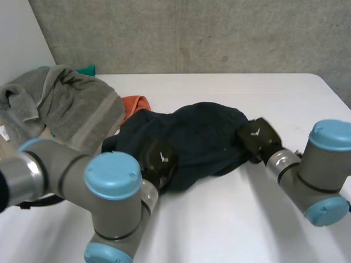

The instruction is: Fold the laundry.

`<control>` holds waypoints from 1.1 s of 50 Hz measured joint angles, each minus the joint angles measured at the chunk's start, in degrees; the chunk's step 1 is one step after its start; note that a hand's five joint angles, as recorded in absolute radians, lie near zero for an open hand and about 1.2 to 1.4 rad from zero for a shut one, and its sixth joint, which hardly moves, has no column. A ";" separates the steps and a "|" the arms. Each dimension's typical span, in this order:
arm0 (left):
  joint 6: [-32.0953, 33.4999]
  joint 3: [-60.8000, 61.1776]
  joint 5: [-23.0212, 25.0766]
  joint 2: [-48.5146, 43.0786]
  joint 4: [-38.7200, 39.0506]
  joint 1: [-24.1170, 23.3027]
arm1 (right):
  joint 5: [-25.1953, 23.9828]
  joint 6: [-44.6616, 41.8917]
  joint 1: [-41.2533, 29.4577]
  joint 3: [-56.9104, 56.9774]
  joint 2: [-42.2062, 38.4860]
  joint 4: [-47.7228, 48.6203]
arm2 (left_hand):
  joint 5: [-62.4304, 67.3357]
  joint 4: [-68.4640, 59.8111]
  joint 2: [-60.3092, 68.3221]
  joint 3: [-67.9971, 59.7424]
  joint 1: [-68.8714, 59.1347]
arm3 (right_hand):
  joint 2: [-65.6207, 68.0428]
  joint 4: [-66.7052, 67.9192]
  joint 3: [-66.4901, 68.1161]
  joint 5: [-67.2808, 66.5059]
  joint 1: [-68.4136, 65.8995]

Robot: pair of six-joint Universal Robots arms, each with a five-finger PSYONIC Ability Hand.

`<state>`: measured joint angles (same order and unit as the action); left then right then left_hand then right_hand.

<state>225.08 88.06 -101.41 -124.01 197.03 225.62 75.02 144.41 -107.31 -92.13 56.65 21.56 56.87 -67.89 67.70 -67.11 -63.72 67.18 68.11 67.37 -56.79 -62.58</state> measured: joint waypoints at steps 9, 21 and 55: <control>-7.87 -4.85 -0.64 24.86 0.40 3.31 | 1.58 7.26 2.62 7.63 19.04 -11.14 | 0.52 -0.54 0.56 -0.69 0.00 | 0.00 0.16 0.33 -0.81 -0.60; -29.40 -26.32 4.95 40.46 -18.53 12.74 | -1.64 26.42 6.88 28.80 28.49 -25.67 | 1.22 -0.69 0.74 -0.84 -1.59 | 0.00 0.16 0.33 -1.37 -1.39; -41.30 -28.88 4.67 10.02 -37.59 12.26 | 12.02 14.94 -4.04 28.79 6.66 -29.78 | -54.18 56.08 -55.80 55.06 51.91 | 0.00 0.16 0.58 -1.38 -1.91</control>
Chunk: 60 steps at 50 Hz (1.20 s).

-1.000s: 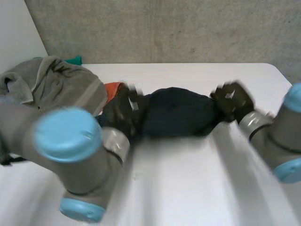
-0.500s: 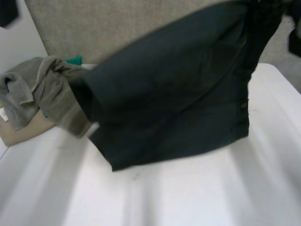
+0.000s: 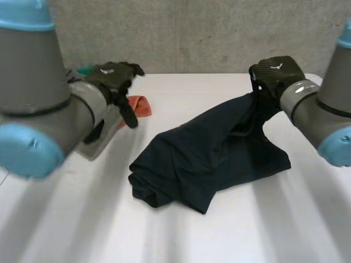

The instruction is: Fold the laundry.

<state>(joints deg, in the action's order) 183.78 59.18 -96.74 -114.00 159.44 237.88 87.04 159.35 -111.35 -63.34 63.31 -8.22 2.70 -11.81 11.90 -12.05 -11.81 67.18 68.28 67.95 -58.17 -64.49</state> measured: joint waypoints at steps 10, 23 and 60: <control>12.68 20.22 0.18 2.67 19.49 -15.67 | -1.21 1.77 1.12 -6.50 4.94 0.66 | 10.82 -11.55 11.27 -11.11 -10.92 | 0.00 0.00 0.10 0.00 0.00; 29.28 17.42 -4.02 -12.46 29.77 -21.08 | -1.98 2.16 3.96 -9.58 4.70 -0.66 | 13.80 -14.92 14.97 -14.78 -15.12 | 0.00 0.00 0.10 0.00 0.00; 30.04 -8.90 8.89 -14.44 27.72 -2.29 | -6.72 0.67 4.59 -2.38 -6.63 14.96 | 54.92 -56.82 56.61 -55.83 -51.86 | 0.00 0.01 0.10 0.00 0.00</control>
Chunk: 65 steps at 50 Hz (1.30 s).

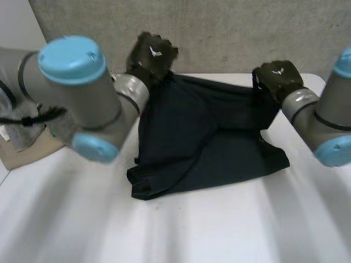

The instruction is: Fold the laundry.

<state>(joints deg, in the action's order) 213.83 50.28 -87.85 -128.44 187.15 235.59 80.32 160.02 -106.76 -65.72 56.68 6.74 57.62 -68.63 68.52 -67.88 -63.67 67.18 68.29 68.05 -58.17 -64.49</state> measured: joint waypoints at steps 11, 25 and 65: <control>0.02 -36.12 -1.34 -21.98 -2.06 7.64 | 5.45 -3.64 -3.34 17.73 -21.15 25.03 | -40.52 40.87 -41.98 40.25 44.26 | -51.91 -52.08 -52.10 52.02 49.02; -1.70 -18.46 -5.71 -9.44 -4.26 6.00 | 1.62 1.66 1.97 12.40 -9.51 -3.71 | -55.12 57.19 -57.03 56.09 52.91 | -55.42 -56.28 -56.38 55.49 51.95; -12.60 28.78 -11.53 4.13 -12.05 -1.85 | -23.98 -19.36 12.64 -26.43 0.73 3.31 | -43.07 43.87 -43.15 42.46 37.78 | -39.14 -40.66 -39.22 41.93 35.58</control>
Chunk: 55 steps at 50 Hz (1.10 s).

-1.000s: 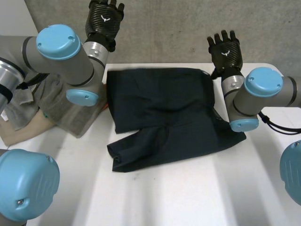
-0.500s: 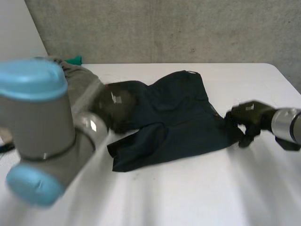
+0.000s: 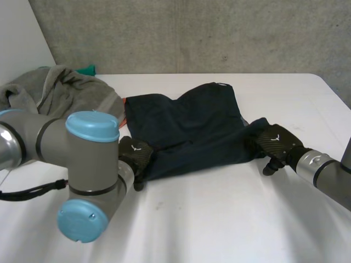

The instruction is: Fold the laundry.

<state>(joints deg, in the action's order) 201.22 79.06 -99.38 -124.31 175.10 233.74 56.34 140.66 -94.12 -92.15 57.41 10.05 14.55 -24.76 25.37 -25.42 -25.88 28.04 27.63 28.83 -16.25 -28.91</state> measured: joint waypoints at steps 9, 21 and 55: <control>7.76 -8.16 -5.91 -6.25 2.92 -1.36 | 3.01 1.61 -2.90 2.52 -4.19 8.84 | -1.13 0.92 -1.05 0.96 0.00 | 0.00 0.00 0.00 -0.40 0.00; 14.76 -16.89 -7.57 -13.45 4.25 -2.05 | 7.94 1.62 -6.35 9.98 -10.74 13.34 | 26.96 -27.59 26.94 -26.75 -29.47 | 15.11 15.29 14.24 -16.26 -13.49; 14.19 -4.20 1.03 7.81 -20.56 -2.20 | 7.90 -19.46 -3.33 5.62 13.32 -51.90 | 42.13 -43.60 42.91 -42.49 -38.87 | 38.38 40.65 38.85 -41.21 -30.57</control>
<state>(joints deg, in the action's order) 215.42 74.85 -98.34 -116.50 154.54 231.53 64.23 121.20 -97.45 -86.53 70.73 -41.85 56.68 -68.36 68.28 -67.91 -64.75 66.43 68.28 67.68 -57.46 -59.48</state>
